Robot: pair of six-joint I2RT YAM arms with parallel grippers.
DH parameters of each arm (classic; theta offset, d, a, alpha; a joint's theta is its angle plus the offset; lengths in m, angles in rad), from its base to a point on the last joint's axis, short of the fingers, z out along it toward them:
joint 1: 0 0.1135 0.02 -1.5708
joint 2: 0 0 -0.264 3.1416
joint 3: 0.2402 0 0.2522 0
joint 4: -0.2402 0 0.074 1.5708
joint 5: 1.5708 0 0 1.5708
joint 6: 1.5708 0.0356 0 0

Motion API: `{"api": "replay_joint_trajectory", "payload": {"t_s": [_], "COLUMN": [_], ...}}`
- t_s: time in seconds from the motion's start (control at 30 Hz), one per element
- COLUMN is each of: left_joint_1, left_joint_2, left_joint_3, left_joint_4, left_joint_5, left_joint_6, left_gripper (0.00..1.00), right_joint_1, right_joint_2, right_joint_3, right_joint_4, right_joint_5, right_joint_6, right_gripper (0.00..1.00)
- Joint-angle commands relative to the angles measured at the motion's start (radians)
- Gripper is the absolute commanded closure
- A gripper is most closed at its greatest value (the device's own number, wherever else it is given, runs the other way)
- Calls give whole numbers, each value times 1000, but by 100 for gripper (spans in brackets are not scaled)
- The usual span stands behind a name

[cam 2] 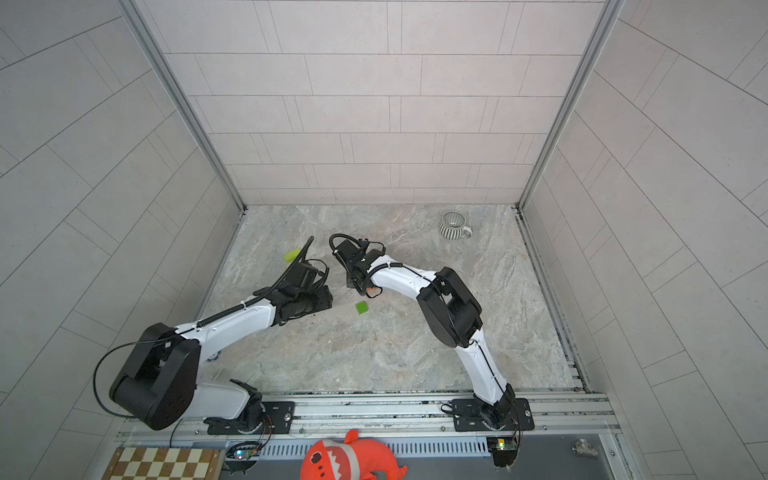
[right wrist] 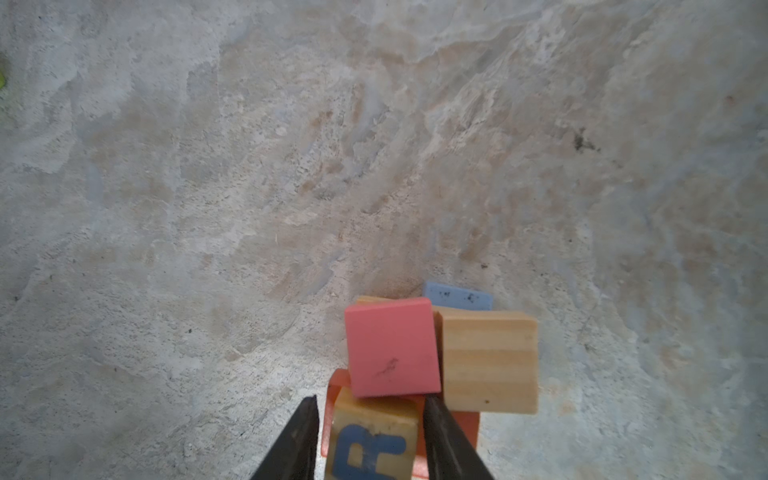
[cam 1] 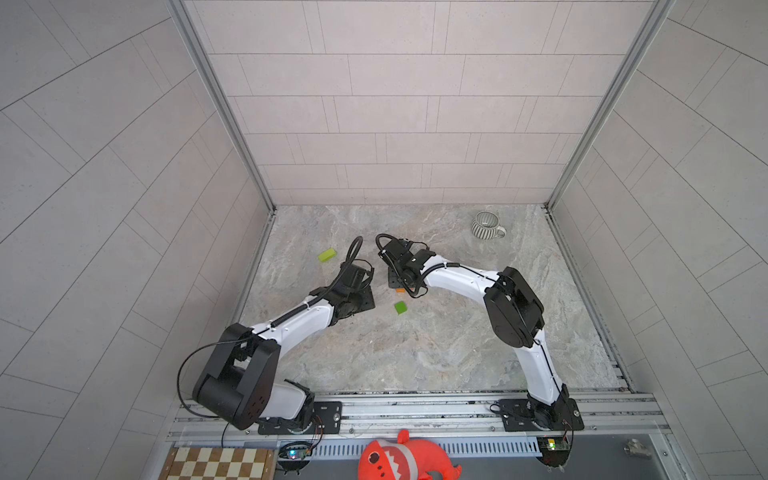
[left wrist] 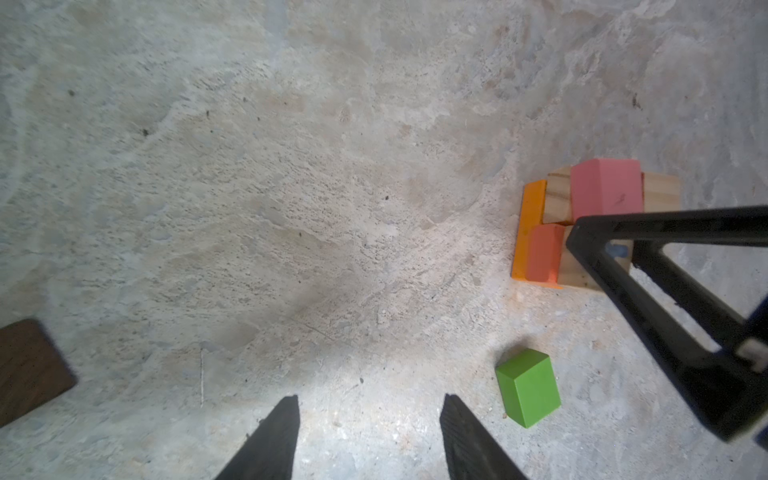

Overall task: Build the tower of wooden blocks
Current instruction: 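Lower the R cube against the red block with right gripper and release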

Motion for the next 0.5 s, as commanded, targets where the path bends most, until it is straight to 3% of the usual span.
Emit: {"api": "replay_joint_trajectory", "payload": {"t_s": [0.0, 0.17, 0.3, 0.47], "left_joint_1": [4, 3, 4, 4], "left_joint_2": [-22, -63, -111, -180], "left_joint_3": [-11, -22, -38, -64], "left_joint_4": [-6, -20, -41, -85], "left_joint_5": [0, 1, 7, -19], "left_joint_6": [24, 15, 3, -5], "left_gripper": [38, 34, 30, 11], "right_joint_1": [-3, -3, -1, 15], "right_joint_2": [-51, -104, -171, -254], "right_joint_3": [-34, -74, -137, -228], "right_joint_4": [13, 9, 30, 55], "right_joint_5": [25, 33, 29, 15], "right_joint_6": [9, -19, -59, -119], "right_gripper": [55, 53, 47, 43]}}
